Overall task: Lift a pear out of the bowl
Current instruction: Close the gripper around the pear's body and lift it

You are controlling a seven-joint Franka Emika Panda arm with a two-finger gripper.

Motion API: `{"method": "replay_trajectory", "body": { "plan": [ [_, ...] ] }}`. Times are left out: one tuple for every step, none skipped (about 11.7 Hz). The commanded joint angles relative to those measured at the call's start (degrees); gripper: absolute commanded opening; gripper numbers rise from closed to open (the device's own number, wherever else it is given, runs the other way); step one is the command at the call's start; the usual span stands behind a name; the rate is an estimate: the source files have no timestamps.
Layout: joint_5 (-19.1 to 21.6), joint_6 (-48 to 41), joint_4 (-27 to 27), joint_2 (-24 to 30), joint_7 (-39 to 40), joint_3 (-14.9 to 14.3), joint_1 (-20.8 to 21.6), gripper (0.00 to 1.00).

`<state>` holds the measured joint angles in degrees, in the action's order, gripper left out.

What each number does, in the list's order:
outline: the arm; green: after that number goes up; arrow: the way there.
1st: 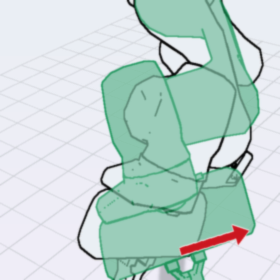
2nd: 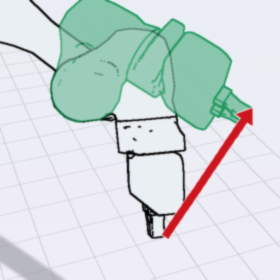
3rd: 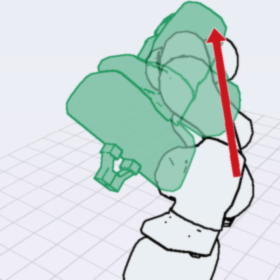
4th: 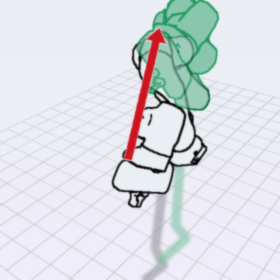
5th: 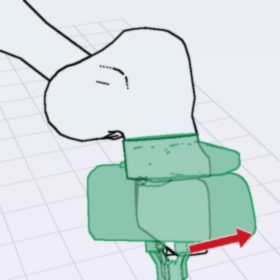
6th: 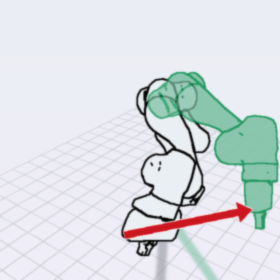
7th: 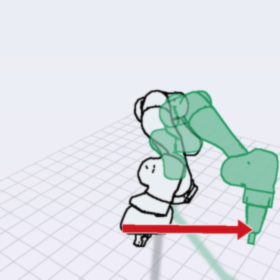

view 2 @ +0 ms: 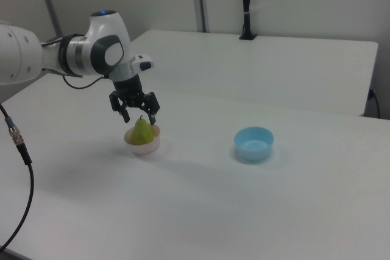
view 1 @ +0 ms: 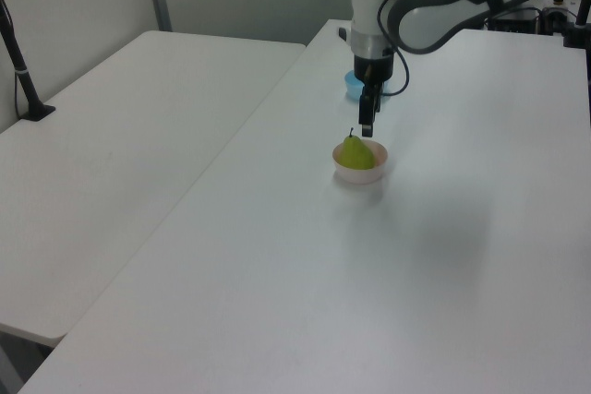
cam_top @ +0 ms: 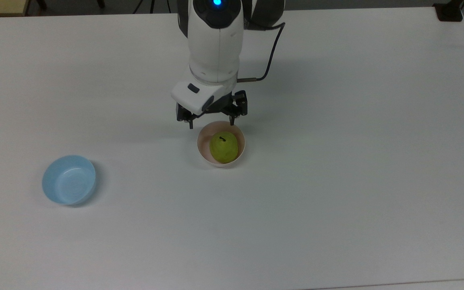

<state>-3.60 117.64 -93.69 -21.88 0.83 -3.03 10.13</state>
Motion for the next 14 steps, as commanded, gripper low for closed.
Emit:
{"method": "replay_trajectory", "body": {
  "plan": [
    [-0.53,4.51,-0.44,-2.54,0.49,-0.48,1.82,1.0],
    [-0.62,5.92,-0.44,-3.51,0.4,-0.57,2.17,1.0],
    [-0.7,6.54,-0.44,-4.04,0.23,-0.57,2.43,1.0],
    [-0.71,6.81,-0.44,-4.31,0.23,-0.48,2.35,1.0],
    [-0.71,6.9,-0.44,-4.49,0.23,-0.57,2.26,0.98],
    [-0.71,7.25,-0.44,-4.84,0.23,-0.57,2.34,0.95],
    [-0.71,7.6,-0.44,-5.1,0.23,-0.48,2.35,0.92],
    [-0.71,7.69,-0.44,-5.19,0.23,-0.57,2.17,0.9],
    [-0.71,7.69,-0.44,-5.28,0.4,-0.57,2.08,0.88],
    [-0.71,7.69,-0.44,-5.71,0.4,-0.57,2.08,0.84],
    [-0.79,7.69,-0.44,-6.15,0.49,-0.48,2.26,0.84],
    [-0.79,7.78,-0.44,-6.24,0.49,-0.57,2.26,0.83],
    [-0.79,7.78,-0.44,-6.16,0.49,-0.48,2.26,0.76],
    [-0.79,7.69,-0.44,-6.16,0.49,-0.57,2.34,0.66]
  ]
}}
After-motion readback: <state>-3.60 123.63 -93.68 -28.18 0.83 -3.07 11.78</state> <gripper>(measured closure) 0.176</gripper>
